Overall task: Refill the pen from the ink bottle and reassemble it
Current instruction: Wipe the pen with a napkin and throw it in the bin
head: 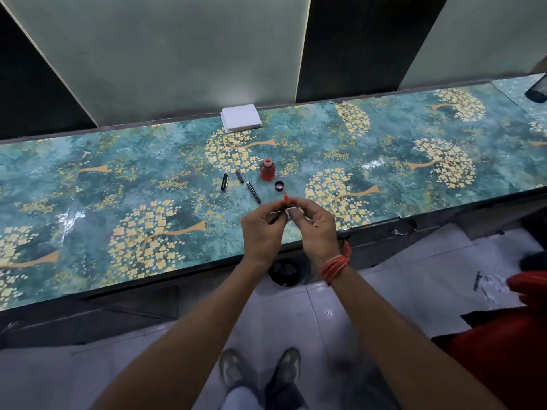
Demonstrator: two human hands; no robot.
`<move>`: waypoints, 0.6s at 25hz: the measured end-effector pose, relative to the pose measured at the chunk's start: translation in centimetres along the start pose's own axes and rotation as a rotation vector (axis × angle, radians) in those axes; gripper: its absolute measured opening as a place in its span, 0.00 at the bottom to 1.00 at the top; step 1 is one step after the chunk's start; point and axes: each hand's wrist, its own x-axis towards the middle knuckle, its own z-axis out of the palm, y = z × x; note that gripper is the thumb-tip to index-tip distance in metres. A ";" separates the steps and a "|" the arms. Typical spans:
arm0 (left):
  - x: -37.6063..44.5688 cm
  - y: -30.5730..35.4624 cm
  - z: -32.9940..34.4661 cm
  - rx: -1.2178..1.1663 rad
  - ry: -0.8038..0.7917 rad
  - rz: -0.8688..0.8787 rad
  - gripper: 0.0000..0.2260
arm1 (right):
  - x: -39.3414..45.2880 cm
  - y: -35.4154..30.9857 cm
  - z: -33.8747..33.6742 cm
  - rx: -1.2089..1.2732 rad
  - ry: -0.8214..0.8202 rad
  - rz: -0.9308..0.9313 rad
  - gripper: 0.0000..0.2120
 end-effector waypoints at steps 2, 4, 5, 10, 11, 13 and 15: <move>-1.4 -0.9 -0.4 0.008 -0.032 0.001 0.11 | -1.0 0.6 -0.8 0.021 0.019 0.055 0.10; -2.6 -2.1 -0.9 0.013 -0.070 -0.019 0.10 | -2.2 1.6 -1.3 -0.043 0.054 0.070 0.09; -3.2 -2.7 -1.3 0.016 -0.084 -0.034 0.10 | -2.9 2.2 -1.4 -0.098 0.072 0.068 0.09; -5.0 -5.7 -3.4 0.066 -0.145 -0.036 0.14 | -6.2 5.1 -0.6 -0.250 -0.013 0.074 0.16; -5.1 -6.1 -3.8 0.057 -0.162 -0.031 0.14 | -6.7 5.4 -0.6 -0.288 -0.044 0.051 0.18; -5.5 -7.2 -4.3 0.043 -0.221 -0.038 0.13 | -7.7 6.2 -0.7 -0.384 -0.036 -0.029 0.18; -6.4 -8.4 -4.6 0.071 -0.269 -0.050 0.11 | -8.8 7.4 -1.0 -0.432 0.010 -0.126 0.14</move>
